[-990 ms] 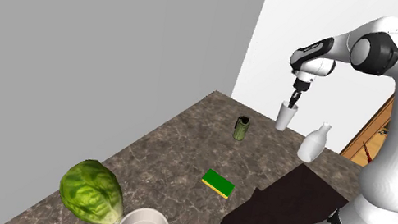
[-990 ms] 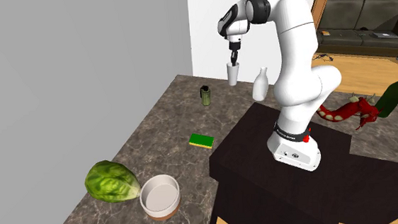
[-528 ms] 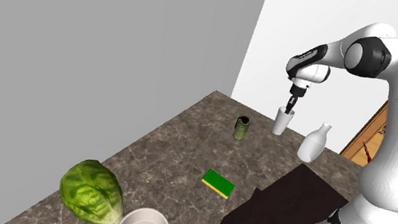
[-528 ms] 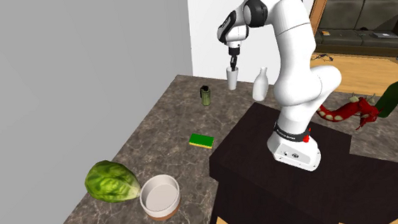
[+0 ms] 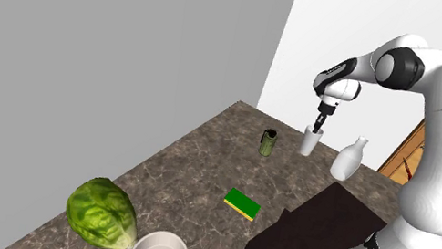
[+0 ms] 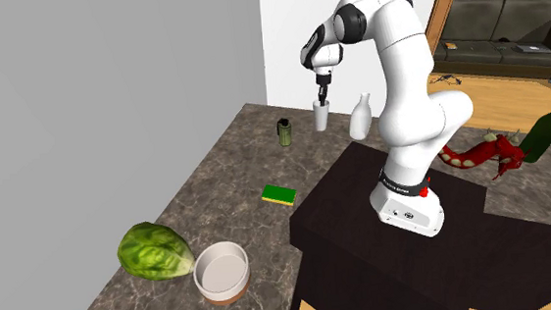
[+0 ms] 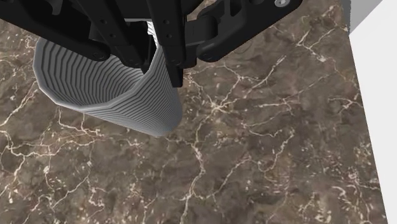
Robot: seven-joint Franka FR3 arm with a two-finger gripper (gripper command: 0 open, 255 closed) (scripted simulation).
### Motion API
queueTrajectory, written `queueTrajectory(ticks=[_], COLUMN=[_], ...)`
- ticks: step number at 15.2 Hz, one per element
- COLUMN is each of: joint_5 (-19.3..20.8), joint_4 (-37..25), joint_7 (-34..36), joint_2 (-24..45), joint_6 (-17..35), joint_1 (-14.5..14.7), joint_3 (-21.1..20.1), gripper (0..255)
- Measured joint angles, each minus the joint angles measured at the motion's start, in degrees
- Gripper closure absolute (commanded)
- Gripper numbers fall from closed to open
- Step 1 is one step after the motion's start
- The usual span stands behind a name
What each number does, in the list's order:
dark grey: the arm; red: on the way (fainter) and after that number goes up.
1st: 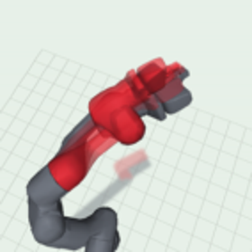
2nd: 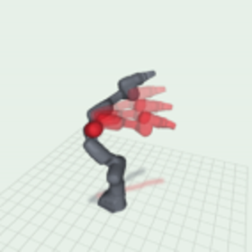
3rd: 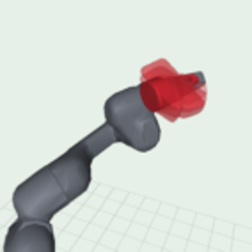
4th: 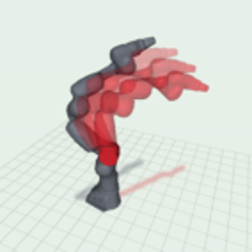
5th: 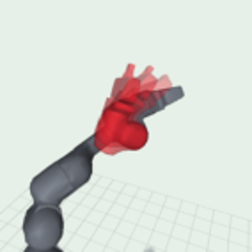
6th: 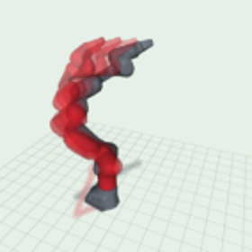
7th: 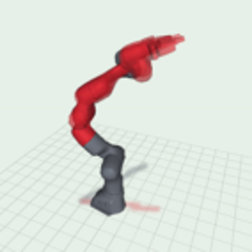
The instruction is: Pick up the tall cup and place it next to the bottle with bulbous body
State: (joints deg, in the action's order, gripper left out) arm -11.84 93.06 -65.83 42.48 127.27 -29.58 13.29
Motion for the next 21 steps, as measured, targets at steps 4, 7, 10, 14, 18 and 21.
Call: queueTrajectory(ticks=[4,7,10,14,18,21], joint_5=[-0.47,-0.81,-0.96,-0.98,-0.98,-0.98], joint_4=[-0.53,-0.85,-1.23,-1.20,-1.20,-1.20], joint_7=[-0.32,-0.48,-0.52,-0.51,-0.51,-0.51], joint_2=[2.31,4.00,4.89,4.95,4.95,4.95], joint_6=[1.77,3.13,3.64,3.75,3.76,3.76], joint_1=[-0.38,-0.58,-0.68,-0.67,-0.67,-0.67], joint_3=[-0.41,-0.74,-0.90,-0.92,-0.92,-0.92], gripper=[255,255,255,255,0,0])
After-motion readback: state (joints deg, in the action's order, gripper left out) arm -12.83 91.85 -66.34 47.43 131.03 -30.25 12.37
